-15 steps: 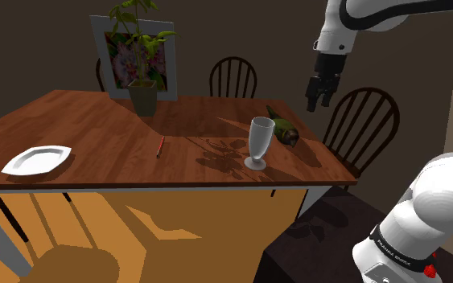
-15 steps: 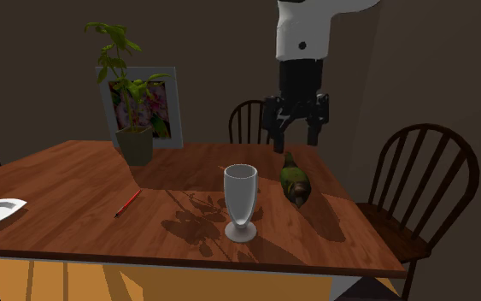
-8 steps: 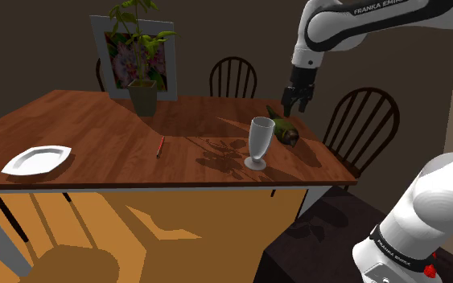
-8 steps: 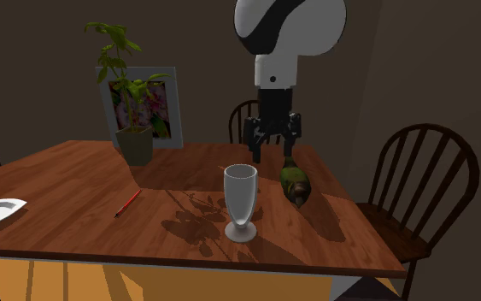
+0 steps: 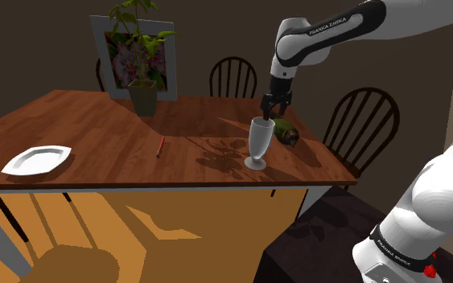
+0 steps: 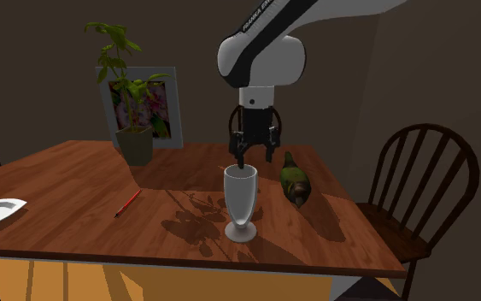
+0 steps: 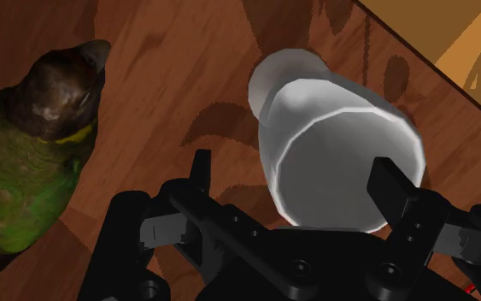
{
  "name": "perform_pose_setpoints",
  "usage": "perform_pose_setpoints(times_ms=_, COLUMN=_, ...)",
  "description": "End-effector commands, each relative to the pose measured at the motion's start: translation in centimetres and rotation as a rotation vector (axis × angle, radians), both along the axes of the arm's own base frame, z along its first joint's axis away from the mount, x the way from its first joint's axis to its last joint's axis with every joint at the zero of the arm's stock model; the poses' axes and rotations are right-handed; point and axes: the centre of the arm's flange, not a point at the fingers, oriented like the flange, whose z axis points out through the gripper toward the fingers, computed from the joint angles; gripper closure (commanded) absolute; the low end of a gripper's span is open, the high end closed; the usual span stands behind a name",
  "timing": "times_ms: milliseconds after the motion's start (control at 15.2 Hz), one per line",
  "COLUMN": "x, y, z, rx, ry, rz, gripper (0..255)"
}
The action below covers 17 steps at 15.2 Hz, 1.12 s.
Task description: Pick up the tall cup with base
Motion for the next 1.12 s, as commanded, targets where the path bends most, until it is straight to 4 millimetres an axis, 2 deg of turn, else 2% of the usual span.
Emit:
perform_pose_setpoints(times_ms=0, x=1.5, y=-0.3, z=-0.8, rx=-0.001, ry=-0.005, rz=-0.004, gripper=0)
perform_pose_setpoints(times_ms=462, x=1.5, y=-0.3, z=-4.8, rx=-0.001, ry=-0.005, rz=-0.004, gripper=0)
perform_pose_setpoints(times_ms=594, x=1.5, y=-0.3, z=-4.8, rx=-0.001, ry=-0.005, rz=-0.004, gripper=0)
perform_pose_setpoints(times_ms=660, x=1.5, y=-0.3, z=-4.7, rx=-0.001, ry=-0.005, rz=-0.004, gripper=255)
perform_pose_setpoints(times_ms=1056, x=1.5, y=-0.3, z=-4.8, rx=-0.001, ry=-0.005, rz=-0.004, gripper=255)
